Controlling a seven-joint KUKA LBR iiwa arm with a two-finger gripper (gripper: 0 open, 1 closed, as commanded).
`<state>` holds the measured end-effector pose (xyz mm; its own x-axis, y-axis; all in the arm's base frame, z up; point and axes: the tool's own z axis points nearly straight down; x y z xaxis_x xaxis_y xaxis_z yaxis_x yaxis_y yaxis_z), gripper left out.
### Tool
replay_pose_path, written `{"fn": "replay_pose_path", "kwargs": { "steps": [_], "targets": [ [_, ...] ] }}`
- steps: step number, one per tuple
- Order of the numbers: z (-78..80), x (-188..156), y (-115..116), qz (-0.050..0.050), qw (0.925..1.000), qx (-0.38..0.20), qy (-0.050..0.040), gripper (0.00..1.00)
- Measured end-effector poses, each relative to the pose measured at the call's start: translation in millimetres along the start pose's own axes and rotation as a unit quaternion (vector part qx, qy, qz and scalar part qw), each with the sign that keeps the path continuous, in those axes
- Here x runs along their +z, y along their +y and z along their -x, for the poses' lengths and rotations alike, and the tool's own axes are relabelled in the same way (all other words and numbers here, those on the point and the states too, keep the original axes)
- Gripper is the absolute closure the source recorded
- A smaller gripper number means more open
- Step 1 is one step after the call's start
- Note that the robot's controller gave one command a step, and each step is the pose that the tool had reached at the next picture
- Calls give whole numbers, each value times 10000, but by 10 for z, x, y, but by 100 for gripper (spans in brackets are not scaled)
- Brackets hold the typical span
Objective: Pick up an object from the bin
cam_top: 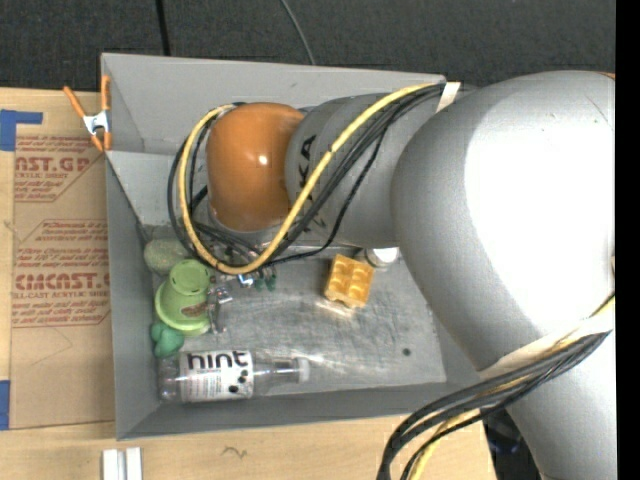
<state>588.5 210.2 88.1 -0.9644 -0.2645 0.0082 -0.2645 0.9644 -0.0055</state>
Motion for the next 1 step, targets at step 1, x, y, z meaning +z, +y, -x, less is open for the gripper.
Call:
{"fn": "replay_pose_path", "kwargs": {
  "steps": [1],
  "targets": [
    [-171, 119, 172, -111, 9969, 784, 1, 100]
  ]
}}
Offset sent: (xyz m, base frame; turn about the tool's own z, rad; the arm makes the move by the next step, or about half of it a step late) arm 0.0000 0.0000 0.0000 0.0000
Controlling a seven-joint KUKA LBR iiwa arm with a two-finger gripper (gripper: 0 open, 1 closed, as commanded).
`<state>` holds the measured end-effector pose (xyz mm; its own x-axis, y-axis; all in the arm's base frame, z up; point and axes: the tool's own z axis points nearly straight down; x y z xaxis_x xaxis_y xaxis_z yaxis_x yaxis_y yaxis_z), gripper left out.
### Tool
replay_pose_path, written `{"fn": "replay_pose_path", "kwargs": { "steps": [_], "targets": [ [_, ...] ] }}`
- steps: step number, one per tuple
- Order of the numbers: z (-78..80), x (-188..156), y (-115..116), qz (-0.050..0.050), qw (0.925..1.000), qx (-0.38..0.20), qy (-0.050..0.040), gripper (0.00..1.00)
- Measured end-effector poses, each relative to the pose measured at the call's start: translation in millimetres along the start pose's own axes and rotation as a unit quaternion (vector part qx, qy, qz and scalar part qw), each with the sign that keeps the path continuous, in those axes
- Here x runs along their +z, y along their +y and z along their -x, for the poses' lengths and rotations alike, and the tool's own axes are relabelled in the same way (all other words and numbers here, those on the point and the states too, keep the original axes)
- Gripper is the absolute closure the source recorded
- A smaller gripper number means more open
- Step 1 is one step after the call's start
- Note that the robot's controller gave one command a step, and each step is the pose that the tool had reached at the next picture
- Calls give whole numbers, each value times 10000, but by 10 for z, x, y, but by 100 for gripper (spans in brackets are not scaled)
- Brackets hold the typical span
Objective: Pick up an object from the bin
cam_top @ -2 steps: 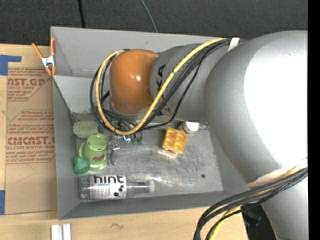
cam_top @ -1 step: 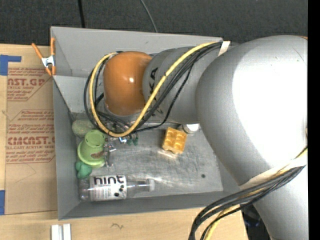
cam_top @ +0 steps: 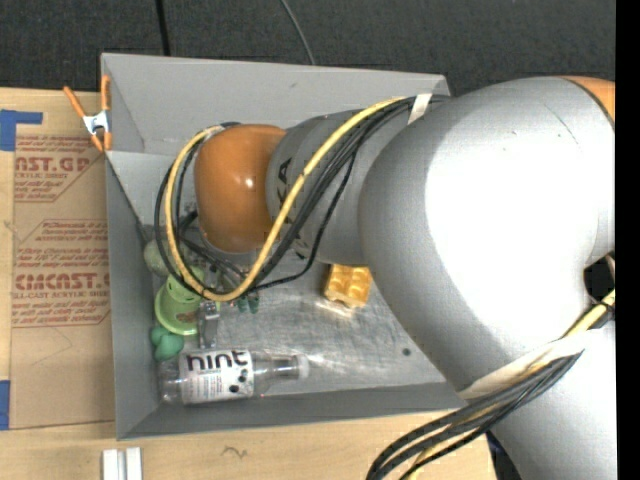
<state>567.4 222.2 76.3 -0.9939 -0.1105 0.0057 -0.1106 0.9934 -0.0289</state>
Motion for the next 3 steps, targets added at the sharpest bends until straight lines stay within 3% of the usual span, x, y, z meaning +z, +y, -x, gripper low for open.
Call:
{"fn": "replay_pose_path", "kwargs": {
  "steps": [1, 2, 3],
  "targets": [
    [1, 0, 0, 1, 10000, 1, -2, 100],
    [-64, -458, -56, 129, 9999, 22, -5, 100],
    [32, -637, -54, 159, 9997, 179, -72, 100]
  ]
}}
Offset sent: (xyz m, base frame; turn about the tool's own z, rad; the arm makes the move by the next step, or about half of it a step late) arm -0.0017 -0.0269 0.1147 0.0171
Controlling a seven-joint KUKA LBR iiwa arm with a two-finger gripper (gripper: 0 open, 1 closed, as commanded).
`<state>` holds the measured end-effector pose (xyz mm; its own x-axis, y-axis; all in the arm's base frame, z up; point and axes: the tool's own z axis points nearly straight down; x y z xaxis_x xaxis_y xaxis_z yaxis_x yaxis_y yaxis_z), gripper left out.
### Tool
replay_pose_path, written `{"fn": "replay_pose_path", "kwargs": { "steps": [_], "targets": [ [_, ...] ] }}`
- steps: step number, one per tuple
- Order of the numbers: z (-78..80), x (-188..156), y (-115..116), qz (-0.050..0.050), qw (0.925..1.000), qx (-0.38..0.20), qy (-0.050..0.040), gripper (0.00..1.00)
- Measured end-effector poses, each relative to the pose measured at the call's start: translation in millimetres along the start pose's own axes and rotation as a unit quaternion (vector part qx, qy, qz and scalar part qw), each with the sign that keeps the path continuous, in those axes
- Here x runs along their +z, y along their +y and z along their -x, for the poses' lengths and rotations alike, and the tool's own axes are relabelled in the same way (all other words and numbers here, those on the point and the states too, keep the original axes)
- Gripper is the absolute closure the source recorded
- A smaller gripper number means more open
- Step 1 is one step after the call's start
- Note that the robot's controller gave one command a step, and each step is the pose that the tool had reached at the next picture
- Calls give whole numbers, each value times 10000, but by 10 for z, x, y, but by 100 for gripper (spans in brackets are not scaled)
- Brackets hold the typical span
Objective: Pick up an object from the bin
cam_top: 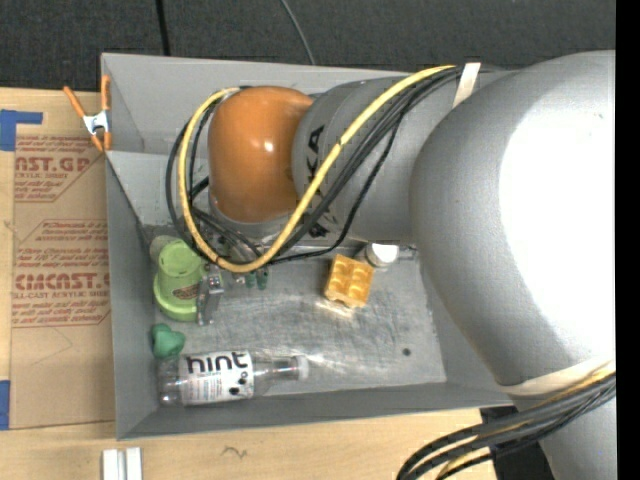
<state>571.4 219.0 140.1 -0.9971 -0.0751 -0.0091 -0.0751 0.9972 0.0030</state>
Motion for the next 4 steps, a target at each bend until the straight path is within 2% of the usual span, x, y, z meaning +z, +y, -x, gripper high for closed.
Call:
{"fn": "replay_pose_path", "kwargs": {
  "steps": [1, 2, 3, 4],
  "targets": [
    [58, 113, 162, -12, 10000, 70, 46, 100],
    [-51, -353, 145, -21, 9999, 94, 79, 100],
    [-25, -1062, 183, -15, 9999, 148, 48, 100],
    [-6, -1810, 114, -15, 9993, -380, 46, 100]
  ]
}}
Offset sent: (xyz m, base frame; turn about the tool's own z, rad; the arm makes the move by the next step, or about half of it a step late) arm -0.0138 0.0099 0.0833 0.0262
